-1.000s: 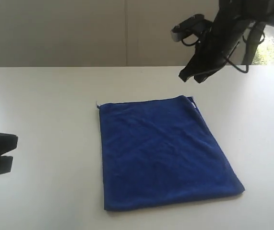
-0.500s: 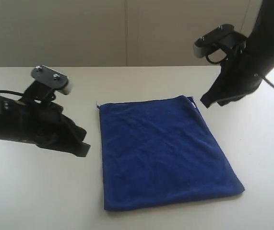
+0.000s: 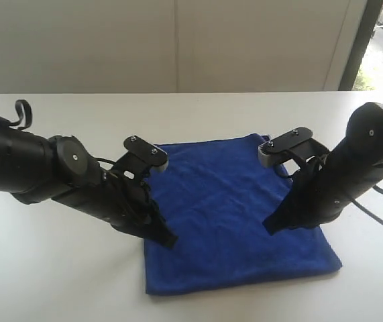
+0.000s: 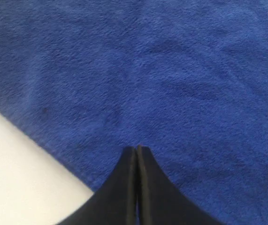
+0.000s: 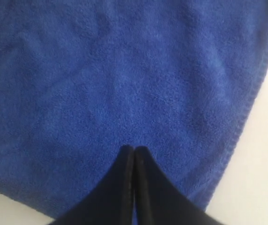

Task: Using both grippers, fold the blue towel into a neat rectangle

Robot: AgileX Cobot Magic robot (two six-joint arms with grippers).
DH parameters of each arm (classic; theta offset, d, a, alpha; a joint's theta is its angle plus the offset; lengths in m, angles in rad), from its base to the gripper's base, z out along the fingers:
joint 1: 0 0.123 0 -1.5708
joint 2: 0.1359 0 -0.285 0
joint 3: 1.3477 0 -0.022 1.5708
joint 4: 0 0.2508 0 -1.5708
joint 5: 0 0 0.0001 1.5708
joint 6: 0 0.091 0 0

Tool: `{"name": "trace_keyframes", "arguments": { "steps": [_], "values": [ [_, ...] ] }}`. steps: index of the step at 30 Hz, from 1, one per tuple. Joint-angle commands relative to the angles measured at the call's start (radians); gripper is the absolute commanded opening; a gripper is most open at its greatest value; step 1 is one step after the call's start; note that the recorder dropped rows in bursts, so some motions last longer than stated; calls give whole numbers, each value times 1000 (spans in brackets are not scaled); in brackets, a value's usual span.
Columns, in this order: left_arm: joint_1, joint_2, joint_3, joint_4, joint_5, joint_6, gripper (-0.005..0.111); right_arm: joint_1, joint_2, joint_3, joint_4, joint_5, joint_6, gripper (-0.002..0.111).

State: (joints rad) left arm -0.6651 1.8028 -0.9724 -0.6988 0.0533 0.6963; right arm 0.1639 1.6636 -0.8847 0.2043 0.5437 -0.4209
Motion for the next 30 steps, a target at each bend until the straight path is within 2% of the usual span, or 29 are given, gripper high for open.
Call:
{"name": "trace_keyframes", "arguments": {
  "steps": [1, 6, 16, 24, 30],
  "values": [
    [-44, 23, -40, -19, 40, 11, 0, 5, -4, 13, 2, -36, 5, 0],
    [-68, 43, -47, -19, 109, 25, 0, 5, -8, 13, 2, -72, 17, 0],
    [-68, 103, -47, -5, 180, 43, 0, 5, -20, 13, -3, -105, 17, 0],
    [-64, 103, -47, 83, 265, 36, 0, 5, -36, 13, -3, -147, 17, 0],
    [-60, 94, -47, 192, 291, -40, 0, 5, -38, 11, -3, -149, 17, 0]
  ]
}}
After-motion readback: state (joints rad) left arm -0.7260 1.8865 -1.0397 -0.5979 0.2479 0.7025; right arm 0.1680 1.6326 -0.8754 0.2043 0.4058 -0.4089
